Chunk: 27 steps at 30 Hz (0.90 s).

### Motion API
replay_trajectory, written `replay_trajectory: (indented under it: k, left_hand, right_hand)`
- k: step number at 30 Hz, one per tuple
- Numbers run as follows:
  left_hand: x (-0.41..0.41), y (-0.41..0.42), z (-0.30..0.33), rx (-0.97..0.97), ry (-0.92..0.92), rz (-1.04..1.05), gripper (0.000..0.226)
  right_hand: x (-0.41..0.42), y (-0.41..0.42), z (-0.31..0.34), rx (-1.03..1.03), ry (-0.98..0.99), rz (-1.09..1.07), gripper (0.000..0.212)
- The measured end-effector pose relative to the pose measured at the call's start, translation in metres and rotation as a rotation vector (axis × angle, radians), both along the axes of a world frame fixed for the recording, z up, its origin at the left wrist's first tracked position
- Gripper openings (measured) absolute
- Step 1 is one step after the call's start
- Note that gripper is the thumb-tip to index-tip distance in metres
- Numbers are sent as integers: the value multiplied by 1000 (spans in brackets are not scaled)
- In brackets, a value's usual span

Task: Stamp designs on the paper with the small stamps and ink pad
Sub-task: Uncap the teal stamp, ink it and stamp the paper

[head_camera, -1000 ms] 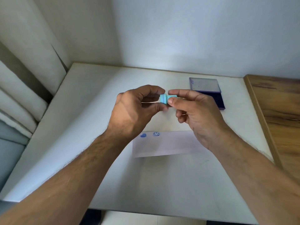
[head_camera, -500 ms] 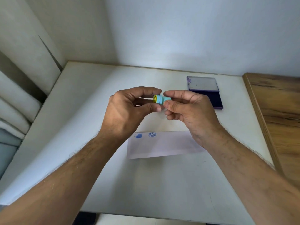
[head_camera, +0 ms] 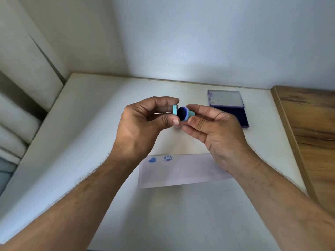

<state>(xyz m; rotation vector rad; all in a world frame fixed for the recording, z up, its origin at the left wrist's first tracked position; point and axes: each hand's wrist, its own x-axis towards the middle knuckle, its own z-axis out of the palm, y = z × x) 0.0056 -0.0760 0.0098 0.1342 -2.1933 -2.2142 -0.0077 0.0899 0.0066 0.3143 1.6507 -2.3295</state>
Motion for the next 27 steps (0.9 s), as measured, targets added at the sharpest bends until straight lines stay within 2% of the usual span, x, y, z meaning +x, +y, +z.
replay_trajectory:
  k: [7, 13, 21, 24, 27]
  left_hand:
    - [3, 0, 2, 112, 71, -11, 35]
    - [4, -1, 3, 133, 84, -7, 34]
    - [3, 1, 4, 130, 78, 12, 35]
    - [4, 3, 6, 139, 71, 13, 34]
    - [5, 5, 5, 131, 59, 0, 35]
  right_hand:
    - [-2, 0, 3, -267, -64, 1, 34]
    - [0, -1, 7, -356, -56, 20, 28]
    - [-1, 3, 8, -302, -51, 12, 26]
    - [-9, 15, 15, -213, -20, -125, 26]
    - [-19, 32, 17, -40, 6, -238, 25]
